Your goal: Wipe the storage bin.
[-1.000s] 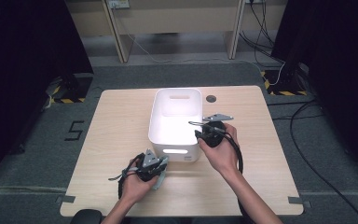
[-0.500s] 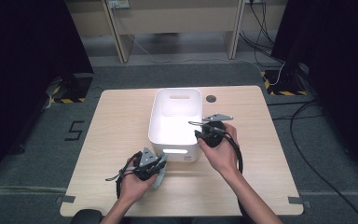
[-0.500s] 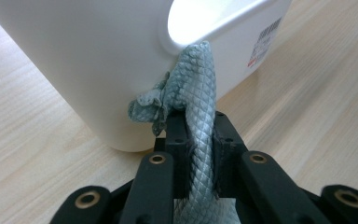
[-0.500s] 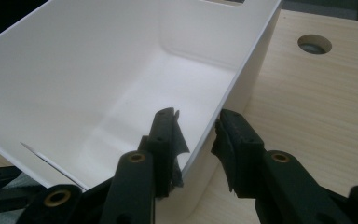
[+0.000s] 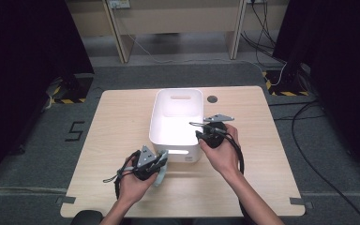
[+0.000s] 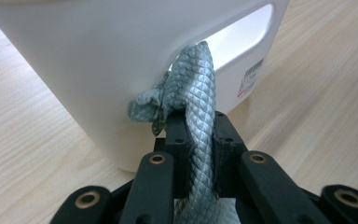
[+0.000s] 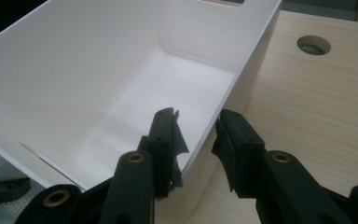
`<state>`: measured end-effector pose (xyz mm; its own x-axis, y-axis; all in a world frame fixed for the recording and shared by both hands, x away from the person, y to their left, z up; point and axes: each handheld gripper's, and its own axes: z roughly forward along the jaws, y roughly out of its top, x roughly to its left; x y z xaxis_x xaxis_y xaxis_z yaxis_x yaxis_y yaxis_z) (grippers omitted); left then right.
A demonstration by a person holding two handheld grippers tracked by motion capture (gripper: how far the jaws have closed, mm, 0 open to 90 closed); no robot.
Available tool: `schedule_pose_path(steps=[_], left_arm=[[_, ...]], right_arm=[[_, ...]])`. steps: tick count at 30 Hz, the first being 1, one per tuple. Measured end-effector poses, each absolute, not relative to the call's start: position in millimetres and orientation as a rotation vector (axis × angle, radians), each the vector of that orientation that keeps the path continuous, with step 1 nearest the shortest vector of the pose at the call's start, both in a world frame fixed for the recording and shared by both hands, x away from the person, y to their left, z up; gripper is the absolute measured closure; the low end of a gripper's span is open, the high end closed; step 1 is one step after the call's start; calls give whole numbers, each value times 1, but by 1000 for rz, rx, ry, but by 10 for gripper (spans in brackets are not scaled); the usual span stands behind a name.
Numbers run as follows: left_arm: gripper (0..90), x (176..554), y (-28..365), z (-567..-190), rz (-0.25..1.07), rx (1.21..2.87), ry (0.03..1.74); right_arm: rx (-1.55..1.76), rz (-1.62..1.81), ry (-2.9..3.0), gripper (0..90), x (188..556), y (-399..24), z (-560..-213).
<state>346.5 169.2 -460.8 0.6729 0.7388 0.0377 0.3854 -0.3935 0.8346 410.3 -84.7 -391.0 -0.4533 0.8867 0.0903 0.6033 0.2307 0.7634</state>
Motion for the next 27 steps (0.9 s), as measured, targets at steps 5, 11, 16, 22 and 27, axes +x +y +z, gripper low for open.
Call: schedule_pose_path(steps=[5,11,16,22,27], left_arm=[[798,345,169,-454,512,1986,872],[799,344,168,-445,517,1965,865],[799,343,168,-441,520,1958,863],[798,342,167,-434,515,1937,864],[798,343,167,-433,505,1930,872]], right_arm=[[1376,1076,2146,670,410,-85,-391],[1378,1076,2144,670,410,-84,-391],[1376,1077,2147,669,410,-84,-391],[1375,1077,2146,669,410,-85,-391],[1375,1076,2146,669,410,-85,-391]])
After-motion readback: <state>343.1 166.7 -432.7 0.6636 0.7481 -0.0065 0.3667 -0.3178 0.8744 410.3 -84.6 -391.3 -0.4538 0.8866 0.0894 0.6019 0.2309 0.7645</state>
